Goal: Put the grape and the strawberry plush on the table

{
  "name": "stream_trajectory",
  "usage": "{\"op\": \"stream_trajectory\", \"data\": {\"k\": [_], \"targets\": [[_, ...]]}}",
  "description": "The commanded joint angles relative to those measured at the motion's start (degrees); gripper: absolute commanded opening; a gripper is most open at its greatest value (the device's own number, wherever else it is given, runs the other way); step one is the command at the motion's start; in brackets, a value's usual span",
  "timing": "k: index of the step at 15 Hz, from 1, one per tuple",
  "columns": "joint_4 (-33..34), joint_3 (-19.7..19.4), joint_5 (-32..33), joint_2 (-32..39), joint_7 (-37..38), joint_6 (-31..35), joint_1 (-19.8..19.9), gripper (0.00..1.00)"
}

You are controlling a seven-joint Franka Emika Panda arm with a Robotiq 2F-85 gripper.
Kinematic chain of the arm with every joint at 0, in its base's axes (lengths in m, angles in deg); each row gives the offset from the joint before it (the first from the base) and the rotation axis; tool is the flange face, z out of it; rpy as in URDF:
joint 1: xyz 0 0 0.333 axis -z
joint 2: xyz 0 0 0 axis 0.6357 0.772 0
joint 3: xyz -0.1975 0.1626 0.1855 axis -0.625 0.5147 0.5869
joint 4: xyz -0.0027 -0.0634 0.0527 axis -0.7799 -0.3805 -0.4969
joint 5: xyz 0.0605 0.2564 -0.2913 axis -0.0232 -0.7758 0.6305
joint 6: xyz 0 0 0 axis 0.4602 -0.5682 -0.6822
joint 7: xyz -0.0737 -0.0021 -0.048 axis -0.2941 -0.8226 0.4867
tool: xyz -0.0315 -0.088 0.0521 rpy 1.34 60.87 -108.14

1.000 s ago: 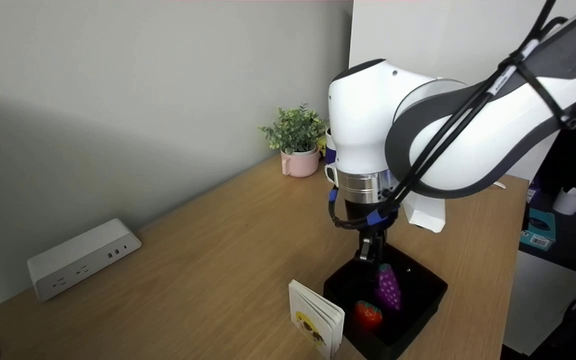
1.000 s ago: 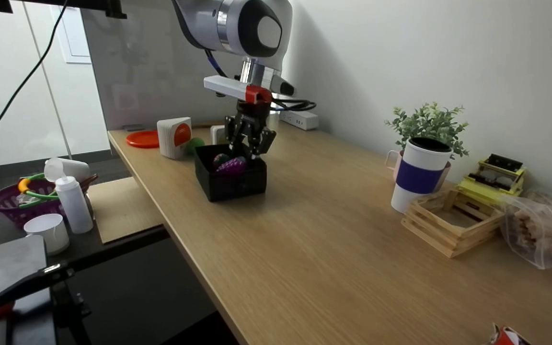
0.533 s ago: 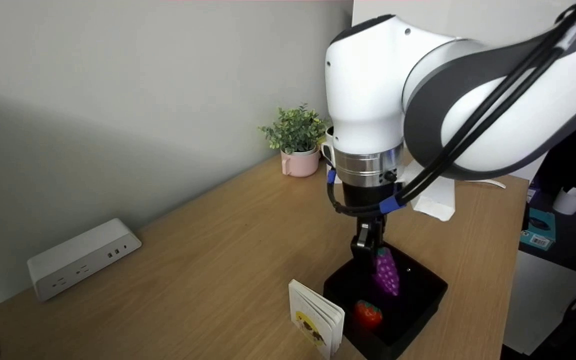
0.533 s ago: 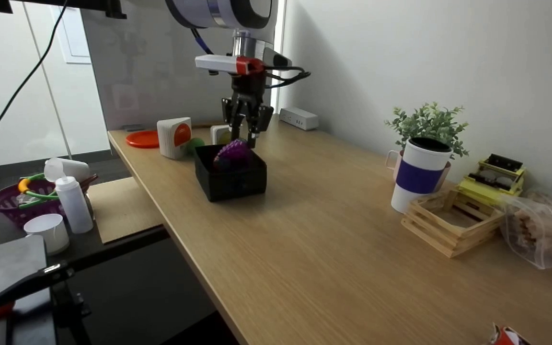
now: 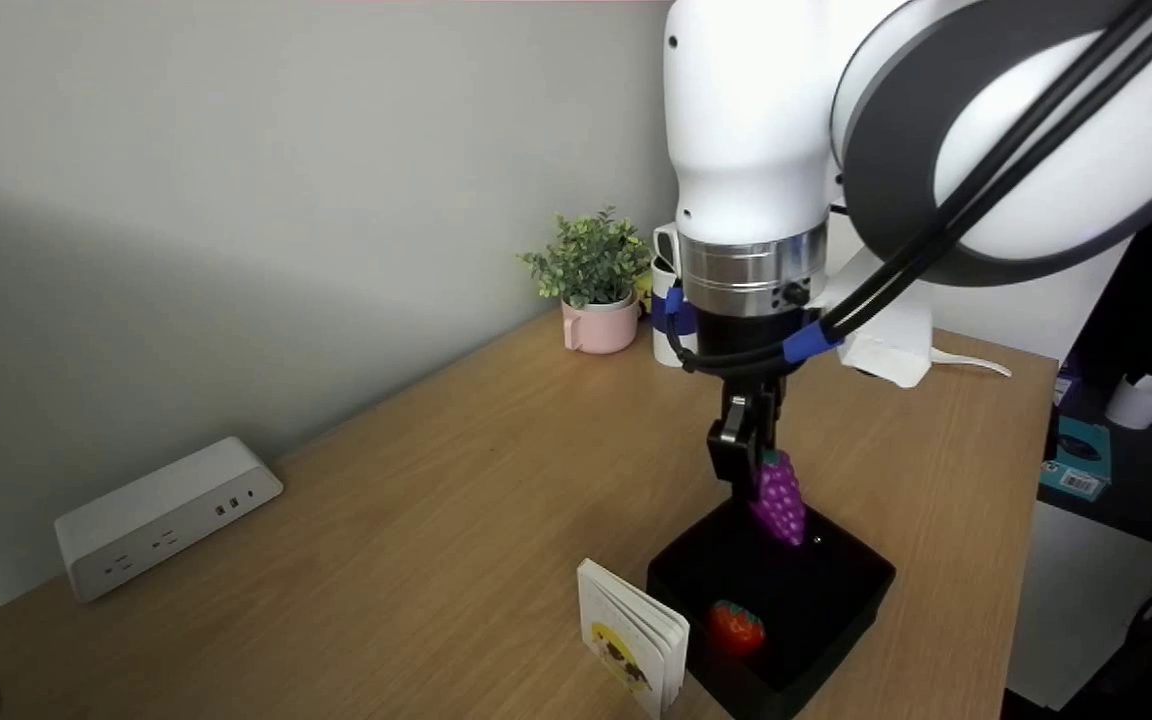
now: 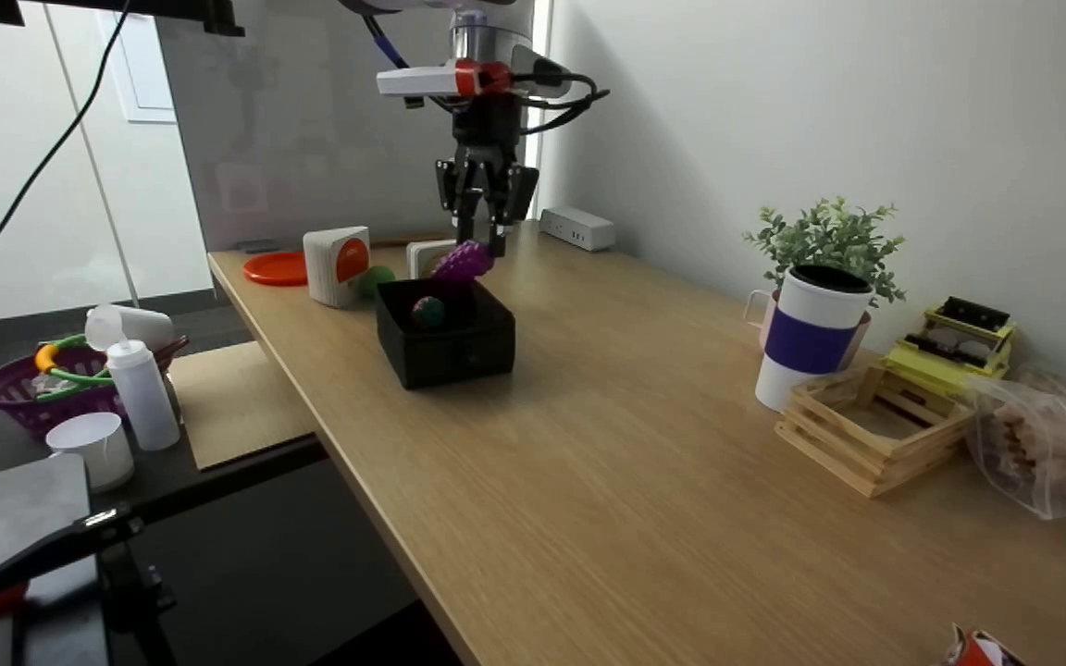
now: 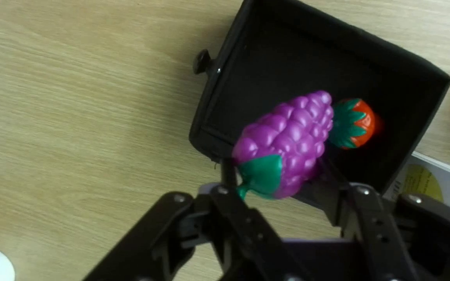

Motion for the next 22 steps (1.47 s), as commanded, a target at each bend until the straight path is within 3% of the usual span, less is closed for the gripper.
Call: {"op": "stream_trajectory", "data": {"k": [1, 11, 22], "targets": [[-3.3, -0.8, -0.5, -3.0, -0.3, 0.0, 1.4, 0.27], [-13.8, -2.5, -6.5, -7.3, -2.9, 6.4, 8.1, 0.27], [-23.1, -2.7, -16.0, -5.1, -9.1, 16.3, 13.3, 0.27]]}}
